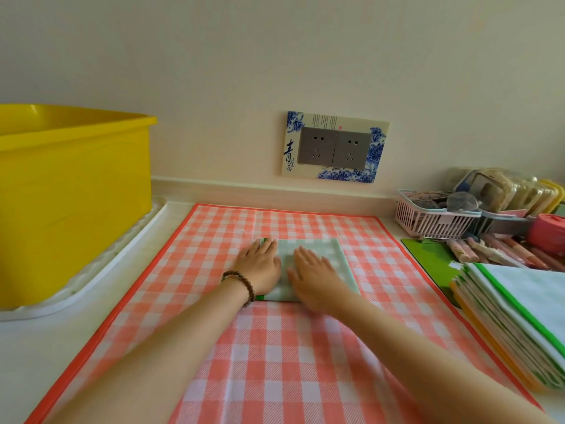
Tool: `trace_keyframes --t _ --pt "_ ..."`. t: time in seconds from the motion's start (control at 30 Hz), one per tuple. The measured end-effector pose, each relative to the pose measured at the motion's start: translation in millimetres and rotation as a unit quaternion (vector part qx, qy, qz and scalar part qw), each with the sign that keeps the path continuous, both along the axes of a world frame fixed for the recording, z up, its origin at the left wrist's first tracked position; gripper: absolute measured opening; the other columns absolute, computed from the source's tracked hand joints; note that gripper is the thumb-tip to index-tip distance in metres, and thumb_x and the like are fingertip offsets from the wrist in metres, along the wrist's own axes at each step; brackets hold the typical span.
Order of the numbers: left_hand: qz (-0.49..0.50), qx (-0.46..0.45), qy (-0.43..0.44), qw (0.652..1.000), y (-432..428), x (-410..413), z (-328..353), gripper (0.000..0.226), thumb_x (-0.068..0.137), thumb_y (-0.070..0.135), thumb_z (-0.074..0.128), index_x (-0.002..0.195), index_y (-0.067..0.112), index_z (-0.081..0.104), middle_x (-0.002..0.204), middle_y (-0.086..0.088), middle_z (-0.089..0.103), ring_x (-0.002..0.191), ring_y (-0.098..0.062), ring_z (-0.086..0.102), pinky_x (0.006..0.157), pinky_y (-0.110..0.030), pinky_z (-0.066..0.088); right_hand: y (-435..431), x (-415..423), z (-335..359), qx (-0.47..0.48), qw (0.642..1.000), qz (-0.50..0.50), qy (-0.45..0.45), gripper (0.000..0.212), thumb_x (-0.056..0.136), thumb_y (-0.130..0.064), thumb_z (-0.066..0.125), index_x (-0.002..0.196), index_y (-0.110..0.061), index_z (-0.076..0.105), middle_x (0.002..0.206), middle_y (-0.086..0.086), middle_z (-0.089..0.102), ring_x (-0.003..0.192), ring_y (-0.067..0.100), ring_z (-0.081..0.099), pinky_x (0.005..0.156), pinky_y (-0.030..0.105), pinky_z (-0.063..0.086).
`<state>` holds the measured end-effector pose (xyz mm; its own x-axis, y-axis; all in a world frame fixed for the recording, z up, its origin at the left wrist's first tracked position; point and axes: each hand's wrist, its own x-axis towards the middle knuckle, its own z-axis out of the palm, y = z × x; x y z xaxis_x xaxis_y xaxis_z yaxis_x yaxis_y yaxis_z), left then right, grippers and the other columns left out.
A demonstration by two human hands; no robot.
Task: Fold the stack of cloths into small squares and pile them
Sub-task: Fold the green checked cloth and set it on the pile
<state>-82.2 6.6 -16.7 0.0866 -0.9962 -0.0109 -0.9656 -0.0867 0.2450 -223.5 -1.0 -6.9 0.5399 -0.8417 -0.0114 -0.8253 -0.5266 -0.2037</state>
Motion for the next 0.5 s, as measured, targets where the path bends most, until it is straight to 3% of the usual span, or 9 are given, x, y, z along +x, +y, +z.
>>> trace_keyframes --t 0.27,0.5 --pt "-0.004 -0.005 0.006 1.000 0 2 -1 0.053 0.101 0.034 0.009 0.151 0.017 -0.001 0.158 0.001 -0.008 0.145 -0.014 -0.006 0.117 -0.033 -0.002 -1 -28 -10 -0.011 1.000 -0.018 0.009 0.063 0.099 -0.050 0.016 0.151 -0.017 0.003 0.159 -0.002 -0.001 0.146 0.012 -0.004 0.118 0.033 -0.003" --pt "0.004 0.003 0.004 1.000 0 1 -1 0.060 0.099 0.046 0.004 0.151 0.017 -0.002 0.158 0.001 -0.008 0.145 -0.014 -0.007 0.119 -0.036 0.000 -8 -68 -3 0.016 0.999 -0.044 0.009 0.061 0.099 -0.049 0.017 0.151 -0.020 0.001 0.159 -0.004 -0.004 0.146 0.011 -0.001 0.119 0.034 -0.001"
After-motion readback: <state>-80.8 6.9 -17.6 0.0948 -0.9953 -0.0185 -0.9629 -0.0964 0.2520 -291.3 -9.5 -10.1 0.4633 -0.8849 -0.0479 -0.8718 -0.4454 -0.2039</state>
